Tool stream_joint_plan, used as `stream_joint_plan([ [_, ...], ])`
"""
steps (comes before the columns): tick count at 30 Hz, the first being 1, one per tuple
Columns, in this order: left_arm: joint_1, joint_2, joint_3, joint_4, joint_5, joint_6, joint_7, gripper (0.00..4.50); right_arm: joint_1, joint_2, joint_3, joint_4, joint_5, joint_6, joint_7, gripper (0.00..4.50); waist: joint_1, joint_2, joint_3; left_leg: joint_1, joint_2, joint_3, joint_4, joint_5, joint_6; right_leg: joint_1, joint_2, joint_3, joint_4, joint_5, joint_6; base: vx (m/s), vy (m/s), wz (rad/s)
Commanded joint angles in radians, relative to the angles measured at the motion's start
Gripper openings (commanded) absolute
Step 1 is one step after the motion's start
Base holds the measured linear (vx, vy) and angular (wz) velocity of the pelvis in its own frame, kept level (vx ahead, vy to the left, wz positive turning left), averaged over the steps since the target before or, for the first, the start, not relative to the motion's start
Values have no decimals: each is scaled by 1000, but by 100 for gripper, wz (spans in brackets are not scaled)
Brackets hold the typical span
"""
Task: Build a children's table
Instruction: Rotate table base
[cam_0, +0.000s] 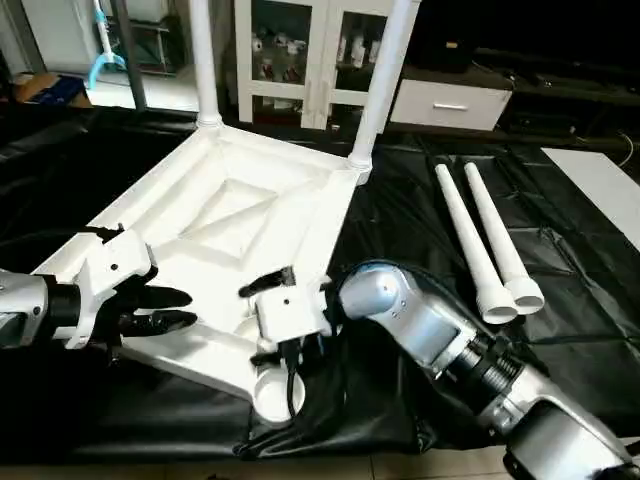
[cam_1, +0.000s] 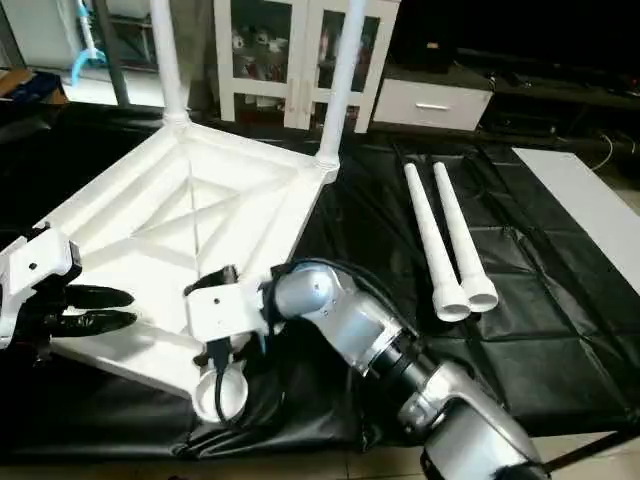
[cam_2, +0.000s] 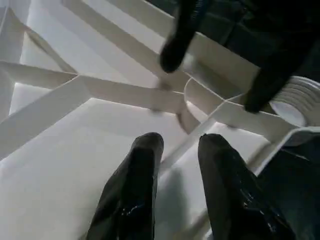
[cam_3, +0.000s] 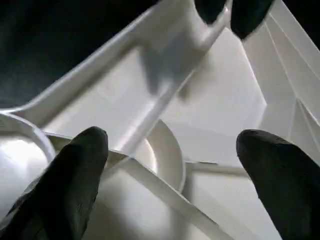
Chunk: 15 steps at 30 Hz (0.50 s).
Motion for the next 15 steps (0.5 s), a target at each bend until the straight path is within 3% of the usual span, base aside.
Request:
stream_joint_plan([
  [1,-15,9,-17,-21,0,-9,0,146,13,-50,7,77,-68,6,-4,450,-6,43,-35,23,16,-8,-94,-511,-77,3,-39,37,-92,-450,-124,0,0,0],
  [5,-18,12,-12,-30,-6,-6,1,146,-12,-83,-14,173,-103,-45,-65,450,-8,40,-35,17,14,-11,-94,-515,-76,6,-41,35,-94,-480,-115,0,0,0],
  [10,-28,6,-2,-77,-37,1,-8,146,-71,-108,-51,325,-143,-89,-219,450,-11,39,-30,24,10,-13,-89,-557,-80,-3,-40,29,-106,-562,-100,0,0,0],
  [12,-33,1,-10,-96,-43,6,-9,146,-81,-103,-75,350,-132,-102,-250,450,-12,41,-28,32,8,-14,-85,-592,-80,-9,-36,23,-116,-593,-84,0,0,0],
  [13,-42,-11,-28,-129,-50,12,-6,146,-79,-84,-129,343,-79,-101,-260,450,-14,40,-27,34,7,-13,-85,-605,-78,-10,-34,20,-119,-602,-78,0,0,0],
  [14,-44,-14,-32,-136,-52,13,-5,146,-78,-79,-142,341,-67,-100,-261,450,-16,39,-30,32,8,-18,-87,-612,-75,-3,-34,17,-118,-591,-76,0,0,0],
  [15,-50,-28,-48,-163,-58,18,-1,146,-69,-58,-192,317,-7,-87,-245,450,-17,42,-31,28,9,-20,-89,-609,-74,1,-34,16,-115,-574,-79,0,0,0],
])
